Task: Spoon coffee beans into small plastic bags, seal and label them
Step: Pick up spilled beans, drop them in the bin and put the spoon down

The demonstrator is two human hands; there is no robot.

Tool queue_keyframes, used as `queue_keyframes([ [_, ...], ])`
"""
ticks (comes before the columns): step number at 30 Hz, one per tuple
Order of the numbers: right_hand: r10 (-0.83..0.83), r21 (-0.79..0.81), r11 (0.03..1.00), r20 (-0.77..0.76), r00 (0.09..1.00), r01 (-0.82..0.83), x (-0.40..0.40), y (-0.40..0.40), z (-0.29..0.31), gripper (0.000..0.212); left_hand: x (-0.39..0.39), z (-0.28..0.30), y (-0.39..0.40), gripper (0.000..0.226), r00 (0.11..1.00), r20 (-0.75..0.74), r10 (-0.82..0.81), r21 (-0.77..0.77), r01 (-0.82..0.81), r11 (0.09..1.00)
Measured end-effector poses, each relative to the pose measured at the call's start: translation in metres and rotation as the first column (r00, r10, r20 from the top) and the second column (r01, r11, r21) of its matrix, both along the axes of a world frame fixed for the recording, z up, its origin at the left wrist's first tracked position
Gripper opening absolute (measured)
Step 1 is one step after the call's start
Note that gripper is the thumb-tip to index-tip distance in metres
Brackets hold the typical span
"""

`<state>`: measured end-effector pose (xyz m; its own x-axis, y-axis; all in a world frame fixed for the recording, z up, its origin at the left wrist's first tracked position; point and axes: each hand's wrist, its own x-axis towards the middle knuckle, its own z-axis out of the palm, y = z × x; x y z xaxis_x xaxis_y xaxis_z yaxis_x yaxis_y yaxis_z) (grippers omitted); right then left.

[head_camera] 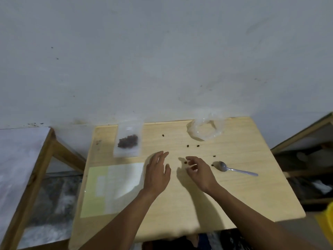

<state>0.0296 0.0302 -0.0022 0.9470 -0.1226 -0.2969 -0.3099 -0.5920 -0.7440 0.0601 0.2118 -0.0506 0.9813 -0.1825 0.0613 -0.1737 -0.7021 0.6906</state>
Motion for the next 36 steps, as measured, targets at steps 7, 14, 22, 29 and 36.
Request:
queue_keyframes([
  [7, -0.077, -0.251, 0.967, -0.108, 0.991, 0.048, -0.048, -0.070, -0.029, 0.050, -0.017, -0.041, -0.032, 0.064, 0.998, -0.058, -0.017, 0.330, 0.035, 0.944],
  [14, -0.143, -0.220, 0.967, -0.058, 0.988, 0.127, -0.020, -0.068, -0.043, 0.043, -0.024, -0.047, -0.036, 0.059, 1.000, 0.013, 0.001, 0.439, -0.007, 0.898],
  [22, -0.132, -0.239, 0.959, 0.094, 0.987, 0.151, 0.012, -0.092, -0.074, 0.028, -0.023, -0.043, -0.043, 0.057, 0.999, 0.010, 0.033, 0.477, -0.033, 0.878],
  [29, -0.046, -0.413, 0.908, 0.063, 0.997, 0.068, 0.028, -0.095, -0.059, 0.020, -0.023, -0.042, -0.045, 0.057, 0.999, 0.007, 0.037, 0.489, -0.035, 0.871],
  [36, 0.056, -0.458, 0.888, -0.007, 0.998, -0.053, 0.026, -0.094, -0.054, 0.015, -0.024, -0.041, -0.047, 0.057, 0.999, 0.014, 0.045, 0.482, -0.046, 0.875],
])
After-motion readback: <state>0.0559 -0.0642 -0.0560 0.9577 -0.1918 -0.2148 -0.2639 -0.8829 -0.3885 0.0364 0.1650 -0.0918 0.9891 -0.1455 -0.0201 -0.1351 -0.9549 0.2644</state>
